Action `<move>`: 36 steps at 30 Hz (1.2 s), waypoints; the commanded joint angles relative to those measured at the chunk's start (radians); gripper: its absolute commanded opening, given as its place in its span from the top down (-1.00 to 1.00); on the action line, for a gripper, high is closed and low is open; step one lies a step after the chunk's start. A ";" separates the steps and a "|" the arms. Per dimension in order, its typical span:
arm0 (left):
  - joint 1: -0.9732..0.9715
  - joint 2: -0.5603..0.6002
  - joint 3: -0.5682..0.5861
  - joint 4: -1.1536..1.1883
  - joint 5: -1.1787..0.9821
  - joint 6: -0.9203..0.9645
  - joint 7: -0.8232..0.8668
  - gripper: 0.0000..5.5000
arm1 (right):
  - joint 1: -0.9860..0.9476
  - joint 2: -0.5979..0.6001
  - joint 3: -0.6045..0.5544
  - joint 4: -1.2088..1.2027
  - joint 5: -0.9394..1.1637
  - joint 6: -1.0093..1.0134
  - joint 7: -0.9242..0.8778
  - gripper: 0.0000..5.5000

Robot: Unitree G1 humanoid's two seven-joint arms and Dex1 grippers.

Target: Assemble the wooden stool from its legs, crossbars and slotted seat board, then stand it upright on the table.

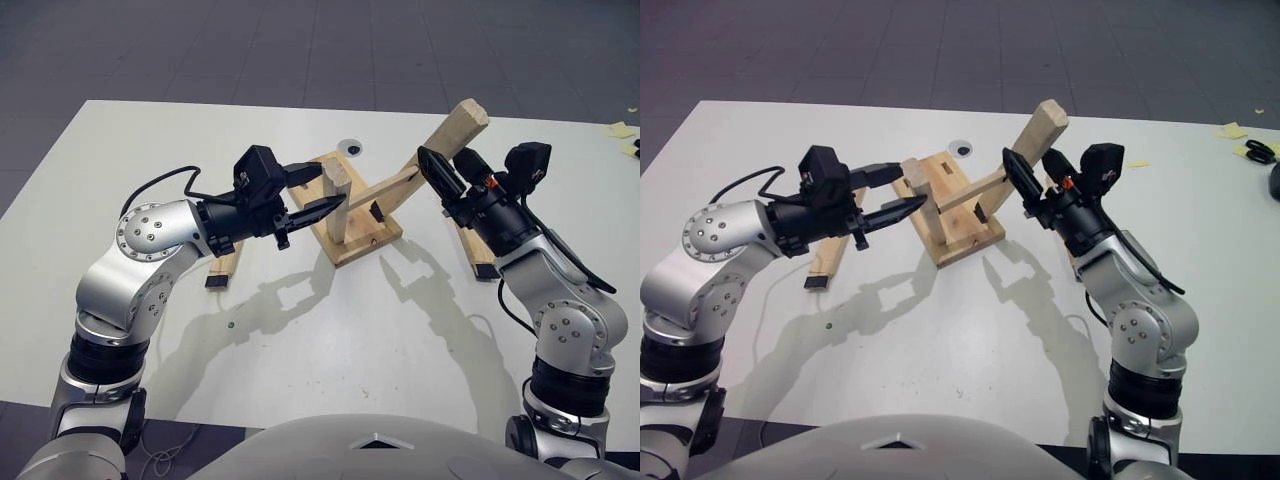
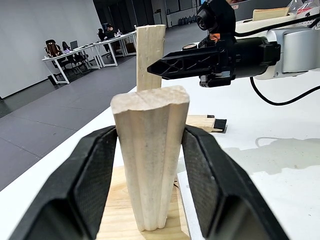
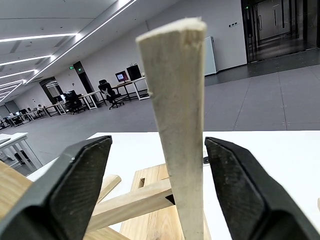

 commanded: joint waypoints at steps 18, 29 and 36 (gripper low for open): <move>0.019 -0.015 0.017 0.008 -0.002 0.018 0.015 0.26 | -0.075 -0.087 0.009 -0.019 -0.030 0.062 -0.017 0.62; 0.026 -0.024 0.006 0.010 0.009 0.014 0.015 0.26 | -0.176 -0.160 0.043 -0.018 0.035 0.324 -0.069 0.63; 0.025 -0.025 -0.004 0.023 0.028 0.005 0.011 0.26 | -0.241 -0.194 -0.001 0.089 0.137 0.528 -0.077 0.63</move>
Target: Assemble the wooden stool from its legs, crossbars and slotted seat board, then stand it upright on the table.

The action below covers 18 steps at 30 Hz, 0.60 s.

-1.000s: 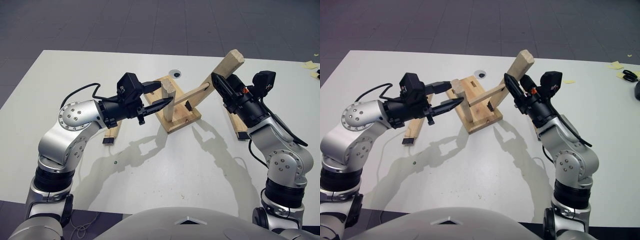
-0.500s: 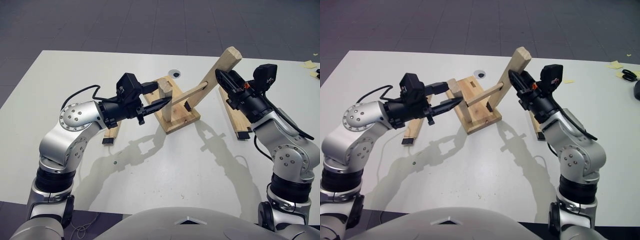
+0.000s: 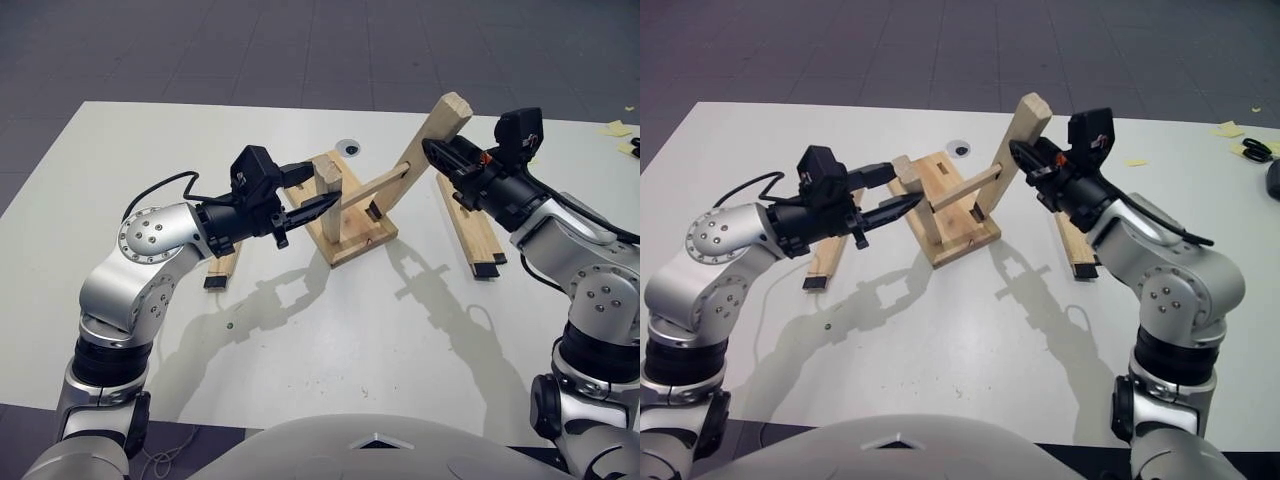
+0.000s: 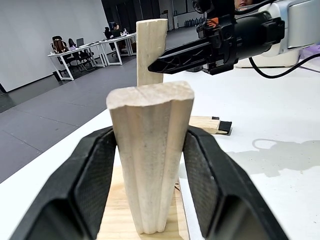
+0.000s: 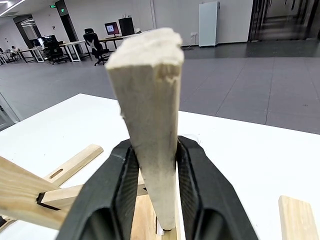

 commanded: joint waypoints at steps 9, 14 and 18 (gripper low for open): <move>-0.004 -0.001 -0.025 0.030 0.032 -0.013 -0.017 0.26 | -0.103 -0.087 0.006 0.164 0.082 0.236 0.048 0.63; -0.007 0.007 -0.025 0.036 0.041 -0.021 -0.020 0.26 | -0.115 -0.138 0.072 0.135 0.037 0.221 0.110 0.63; -0.008 0.004 -0.027 0.036 0.041 -0.023 -0.018 0.26 | -0.066 -0.129 0.101 0.087 0.025 0.224 0.123 0.63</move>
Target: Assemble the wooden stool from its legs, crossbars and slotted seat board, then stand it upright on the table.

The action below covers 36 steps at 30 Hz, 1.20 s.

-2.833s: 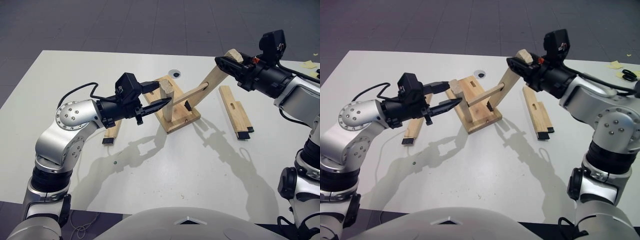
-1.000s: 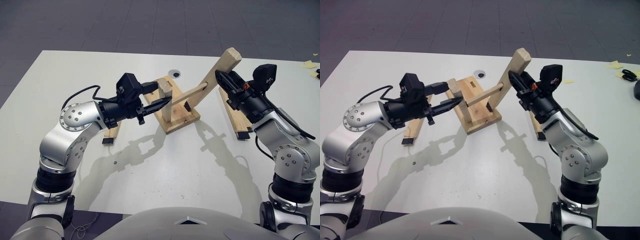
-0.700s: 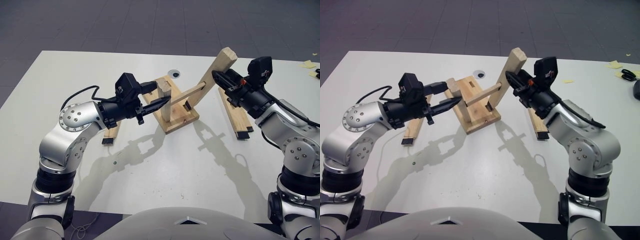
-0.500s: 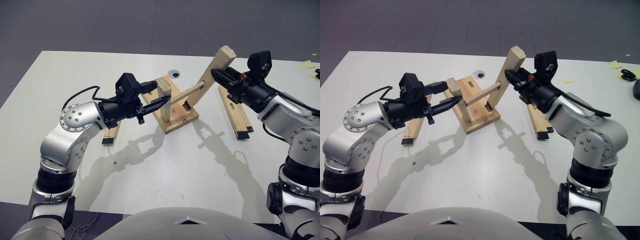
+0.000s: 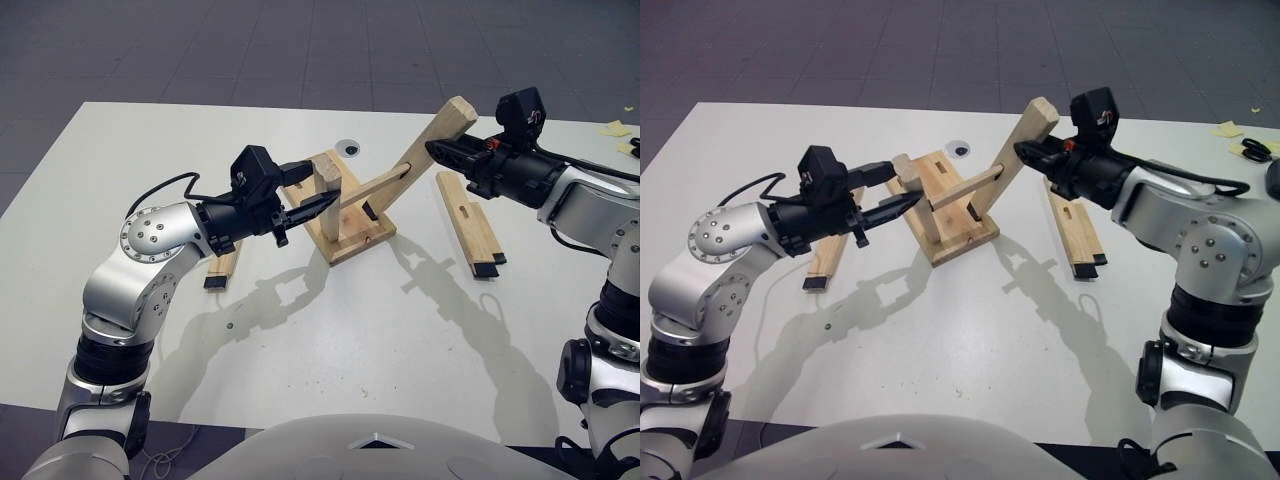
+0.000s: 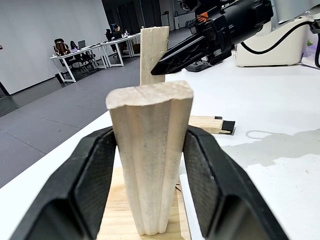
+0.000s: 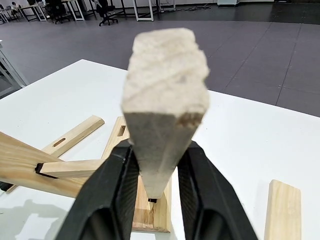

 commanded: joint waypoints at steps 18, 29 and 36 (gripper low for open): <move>-0.010 -0.007 -0.026 0.034 0.038 -0.006 -0.007 -0.28 | 0.078 0.052 0.075 -0.046 -0.081 -0.001 0.033 0.63; -0.004 -0.014 -0.025 0.031 0.042 0.000 -0.011 -0.95 | 0.097 0.151 -0.017 -0.018 -0.096 -0.130 0.050 -0.08; 0.021 -0.043 -0.007 -0.002 0.024 0.021 0.031 -0.96 | 0.259 0.253 -0.115 -0.008 -0.077 -0.272 0.071 -0.45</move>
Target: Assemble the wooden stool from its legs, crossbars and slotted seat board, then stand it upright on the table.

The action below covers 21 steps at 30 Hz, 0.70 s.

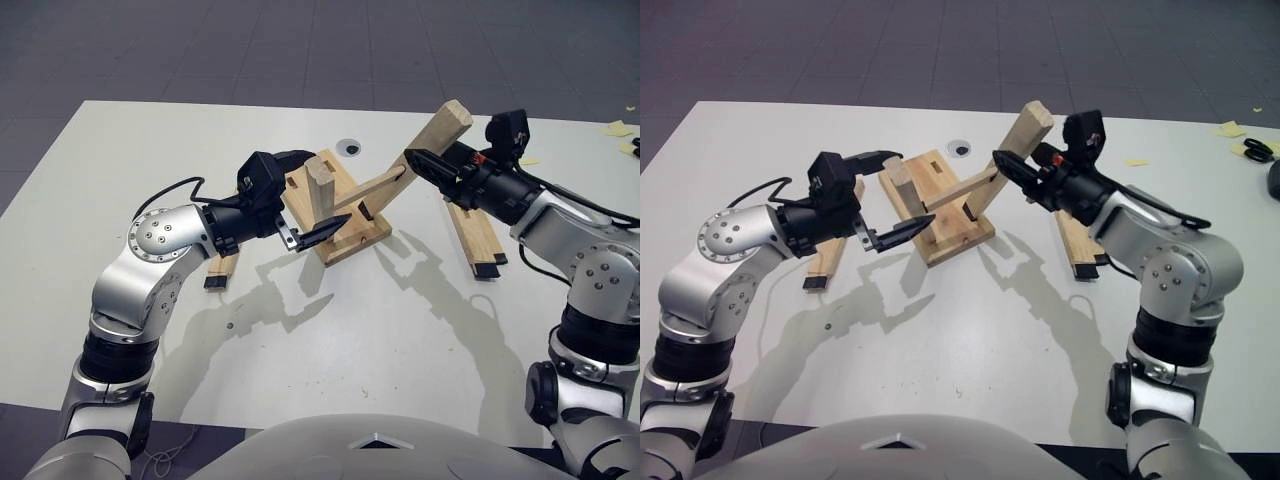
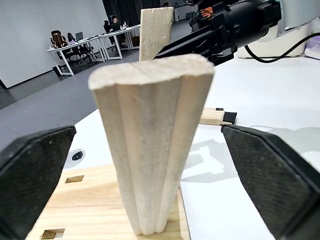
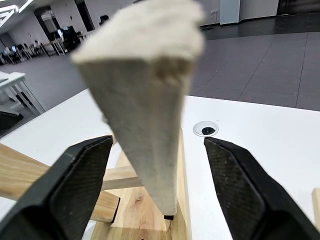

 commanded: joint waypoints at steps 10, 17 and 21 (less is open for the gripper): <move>0.051 -0.073 0.008 -0.076 -0.033 0.059 0.097 -0.96 | 0.043 0.141 -0.001 0.028 -0.012 -0.210 -0.011 -0.11; 0.058 -0.085 0.007 -0.079 -0.025 0.057 0.107 -0.96 | -0.026 0.093 0.022 0.137 -0.029 -0.225 0.064 -0.29; 0.065 -0.089 0.005 -0.081 -0.021 0.056 0.114 -0.96 | -0.047 0.063 0.006 0.165 -0.010 -0.201 0.087 -0.02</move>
